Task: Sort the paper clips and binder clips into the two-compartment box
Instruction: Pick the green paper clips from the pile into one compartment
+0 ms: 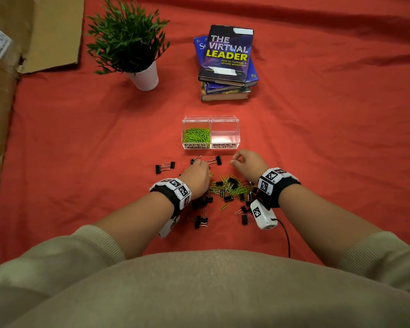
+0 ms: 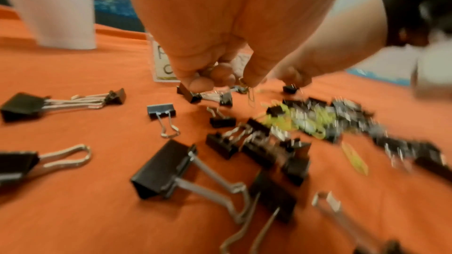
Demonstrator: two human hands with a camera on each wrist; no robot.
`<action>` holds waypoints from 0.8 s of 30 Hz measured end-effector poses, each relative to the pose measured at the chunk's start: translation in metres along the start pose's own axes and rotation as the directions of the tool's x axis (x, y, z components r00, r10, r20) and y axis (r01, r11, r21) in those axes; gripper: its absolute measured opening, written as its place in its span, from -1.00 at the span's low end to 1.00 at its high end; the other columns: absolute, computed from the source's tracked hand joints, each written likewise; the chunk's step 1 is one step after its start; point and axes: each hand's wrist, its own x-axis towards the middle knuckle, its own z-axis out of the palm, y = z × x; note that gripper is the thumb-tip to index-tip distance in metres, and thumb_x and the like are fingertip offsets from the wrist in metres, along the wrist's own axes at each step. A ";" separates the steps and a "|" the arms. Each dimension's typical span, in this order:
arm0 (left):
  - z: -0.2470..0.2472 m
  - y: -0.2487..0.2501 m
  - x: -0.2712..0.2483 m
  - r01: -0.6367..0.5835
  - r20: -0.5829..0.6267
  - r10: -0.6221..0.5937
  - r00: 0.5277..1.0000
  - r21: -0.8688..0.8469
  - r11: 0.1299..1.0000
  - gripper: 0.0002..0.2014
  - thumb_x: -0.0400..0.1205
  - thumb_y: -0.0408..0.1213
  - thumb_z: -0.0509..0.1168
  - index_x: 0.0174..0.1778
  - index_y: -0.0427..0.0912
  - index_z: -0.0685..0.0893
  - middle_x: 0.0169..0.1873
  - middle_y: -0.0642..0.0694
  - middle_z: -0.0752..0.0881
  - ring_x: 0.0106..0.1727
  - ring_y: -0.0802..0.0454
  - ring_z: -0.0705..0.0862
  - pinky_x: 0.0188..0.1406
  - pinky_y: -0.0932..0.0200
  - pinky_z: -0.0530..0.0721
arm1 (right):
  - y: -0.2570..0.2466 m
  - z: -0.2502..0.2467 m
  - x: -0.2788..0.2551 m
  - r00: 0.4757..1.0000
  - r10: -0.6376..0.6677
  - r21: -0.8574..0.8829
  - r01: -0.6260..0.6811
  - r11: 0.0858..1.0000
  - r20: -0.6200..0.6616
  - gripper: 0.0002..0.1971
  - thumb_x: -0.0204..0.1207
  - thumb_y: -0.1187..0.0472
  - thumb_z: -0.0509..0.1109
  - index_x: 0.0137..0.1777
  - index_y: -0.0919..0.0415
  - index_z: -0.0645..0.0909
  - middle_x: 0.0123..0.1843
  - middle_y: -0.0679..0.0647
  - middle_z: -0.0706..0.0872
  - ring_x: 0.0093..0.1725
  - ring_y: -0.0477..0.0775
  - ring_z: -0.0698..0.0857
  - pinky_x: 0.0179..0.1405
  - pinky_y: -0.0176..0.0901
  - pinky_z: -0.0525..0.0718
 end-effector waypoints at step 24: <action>-0.023 -0.010 -0.013 0.298 0.230 -0.229 0.946 -0.896 0.330 -0.67 0.60 -0.55 -0.05 -0.19 -0.26 0.63 -0.42 -0.08 0.50 -0.48 0.08 0.43 -0.53 0.27 0.46 | 0.002 -0.009 -0.021 0.971 0.078 0.379 -0.162 0.911 0.226 -0.78 0.60 0.38 0.17 -0.04 0.19 0.65 -0.21 0.09 0.69 -0.40 -0.05 0.52 -0.43 -0.26 0.50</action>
